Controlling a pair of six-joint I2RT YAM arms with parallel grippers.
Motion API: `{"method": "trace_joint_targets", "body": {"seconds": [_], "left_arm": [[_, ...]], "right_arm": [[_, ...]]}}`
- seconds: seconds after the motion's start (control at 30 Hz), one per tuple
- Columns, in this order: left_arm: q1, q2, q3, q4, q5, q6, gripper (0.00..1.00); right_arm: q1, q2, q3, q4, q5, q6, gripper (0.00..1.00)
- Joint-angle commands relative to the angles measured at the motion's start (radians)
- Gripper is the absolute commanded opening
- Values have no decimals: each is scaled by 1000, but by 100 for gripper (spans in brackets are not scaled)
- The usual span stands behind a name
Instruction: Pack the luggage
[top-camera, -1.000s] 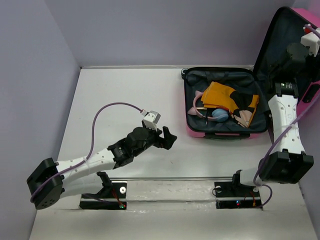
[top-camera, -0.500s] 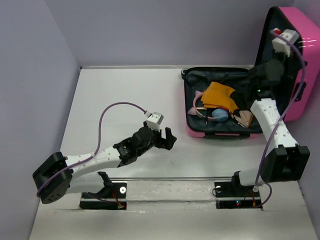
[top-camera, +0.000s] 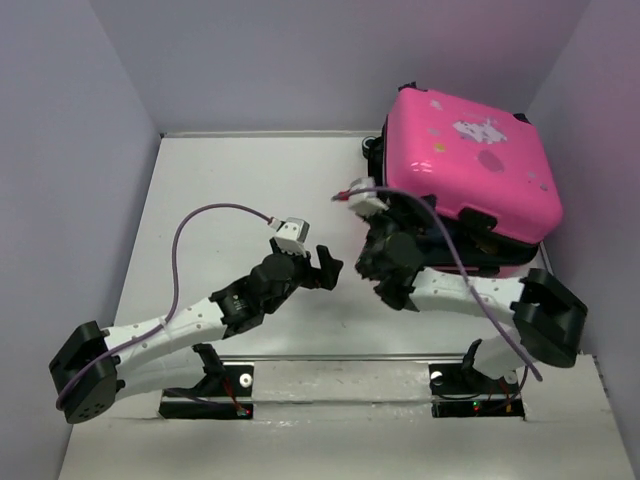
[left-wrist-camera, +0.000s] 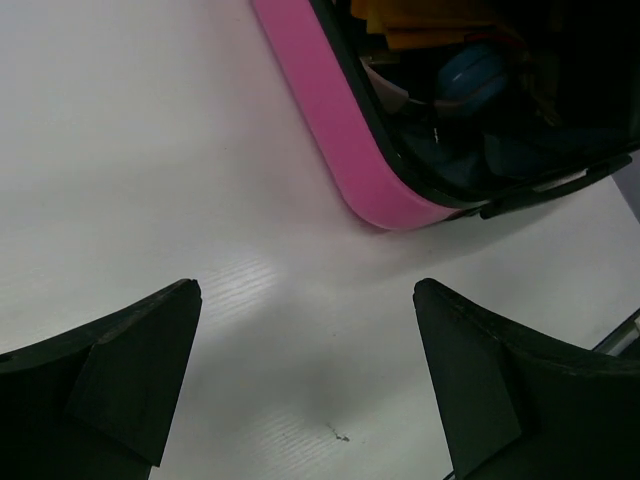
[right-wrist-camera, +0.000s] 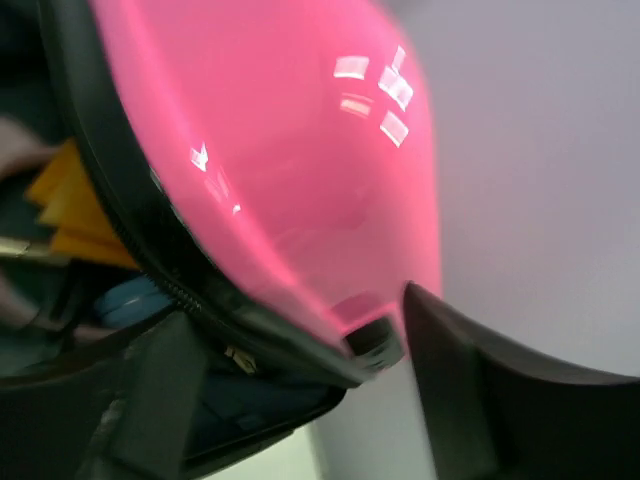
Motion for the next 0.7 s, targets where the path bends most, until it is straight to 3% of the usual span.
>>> {"method": "trace_joint_targets", "body": {"seconds": [0.0, 0.1, 0.23, 0.33, 0.4, 0.57, 0.67], "left_arm": [[5, -40, 73, -49, -154, -24, 99], [28, -50, 96, -71, -160, -40, 99], [64, -62, 128, -68, -134, -61, 99], [88, -36, 139, -42, -68, -78, 99], [103, 24, 159, -23, -31, -94, 99], [110, 171, 226, 7, 98, -121, 99], [111, 194, 261, 7, 122, -132, 99]], "right_arm": [[229, 31, 12, 621, 188, -102, 92], [240, 39, 63, 629, 188, -112, 92], [202, -6, 123, 629, 133, -133, 71], [151, -20, 170, 629, 90, -161, 65], [44, 14, 209, 631, 49, -193, 60], [-238, 216, 400, 629, -15, -321, 62], [-268, 390, 611, 629, -41, -407, 70]]}}
